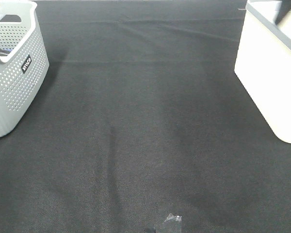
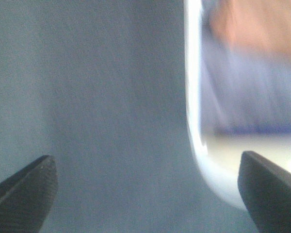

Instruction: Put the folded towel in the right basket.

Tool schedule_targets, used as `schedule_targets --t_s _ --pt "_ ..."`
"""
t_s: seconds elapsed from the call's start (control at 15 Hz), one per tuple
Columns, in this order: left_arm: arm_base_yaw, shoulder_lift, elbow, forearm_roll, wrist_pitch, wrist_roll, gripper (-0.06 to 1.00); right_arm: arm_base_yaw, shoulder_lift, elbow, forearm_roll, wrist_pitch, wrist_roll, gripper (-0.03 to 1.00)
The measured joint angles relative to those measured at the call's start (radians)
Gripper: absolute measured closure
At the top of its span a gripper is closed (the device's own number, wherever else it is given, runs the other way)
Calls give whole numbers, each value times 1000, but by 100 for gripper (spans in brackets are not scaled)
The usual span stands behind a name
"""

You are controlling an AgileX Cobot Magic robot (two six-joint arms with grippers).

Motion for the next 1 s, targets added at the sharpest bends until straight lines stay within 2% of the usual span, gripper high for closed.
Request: schedule_targets --t_s 0.2,0.33,0.53,0.73,1.0 --pt "0 0 0 0 0 0 -5 0 -398 334 -21 -96 87 0" --pt "0 0 0 0 0 0 -5 0 -689 533 -21 -98 86 0" --pt "0 0 0 0 0 0 -5 0 -1015 682 -21 -49 81 0" --pt "0 0 0 0 0 -1 -5 0 -1268 827 -21 -48 74 0" --pt "0 0 0 0 0 -1 -5 0 -1436 971 -21 -83 3 0"
